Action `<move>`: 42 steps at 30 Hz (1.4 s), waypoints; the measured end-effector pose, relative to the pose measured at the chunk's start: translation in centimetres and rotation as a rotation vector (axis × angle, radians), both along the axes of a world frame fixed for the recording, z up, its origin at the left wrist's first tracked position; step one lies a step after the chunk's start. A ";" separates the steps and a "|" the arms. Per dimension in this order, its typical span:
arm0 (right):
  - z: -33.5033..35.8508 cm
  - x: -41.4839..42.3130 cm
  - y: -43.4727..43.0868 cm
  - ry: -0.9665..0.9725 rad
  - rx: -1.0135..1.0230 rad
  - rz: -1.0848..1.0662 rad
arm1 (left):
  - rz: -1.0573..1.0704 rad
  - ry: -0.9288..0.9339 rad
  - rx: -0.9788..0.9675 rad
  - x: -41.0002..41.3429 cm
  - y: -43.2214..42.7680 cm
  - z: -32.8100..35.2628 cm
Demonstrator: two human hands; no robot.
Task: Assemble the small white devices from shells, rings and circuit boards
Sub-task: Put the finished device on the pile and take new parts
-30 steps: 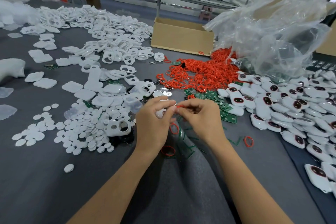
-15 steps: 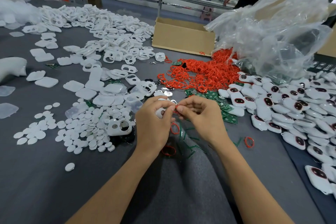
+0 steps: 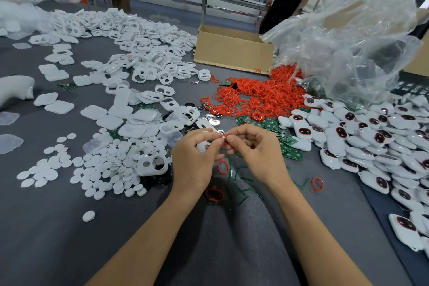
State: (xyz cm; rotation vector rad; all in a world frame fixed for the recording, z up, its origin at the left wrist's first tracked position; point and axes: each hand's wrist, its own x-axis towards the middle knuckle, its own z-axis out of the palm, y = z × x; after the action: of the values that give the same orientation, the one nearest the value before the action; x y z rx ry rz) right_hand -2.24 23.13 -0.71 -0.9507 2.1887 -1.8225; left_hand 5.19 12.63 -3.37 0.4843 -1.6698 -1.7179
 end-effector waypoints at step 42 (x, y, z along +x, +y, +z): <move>0.7 0.5 0.3 0.355 0.048 -0.149 | -0.146 -0.035 0.249 -0.2 0.3 0.5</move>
State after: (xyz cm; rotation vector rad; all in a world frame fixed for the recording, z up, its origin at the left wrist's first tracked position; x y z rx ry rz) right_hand -1.76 23.38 -0.04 -1.2115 2.5605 -1.7643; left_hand 5.00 12.97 -2.90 0.5191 -1.5549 -2.0495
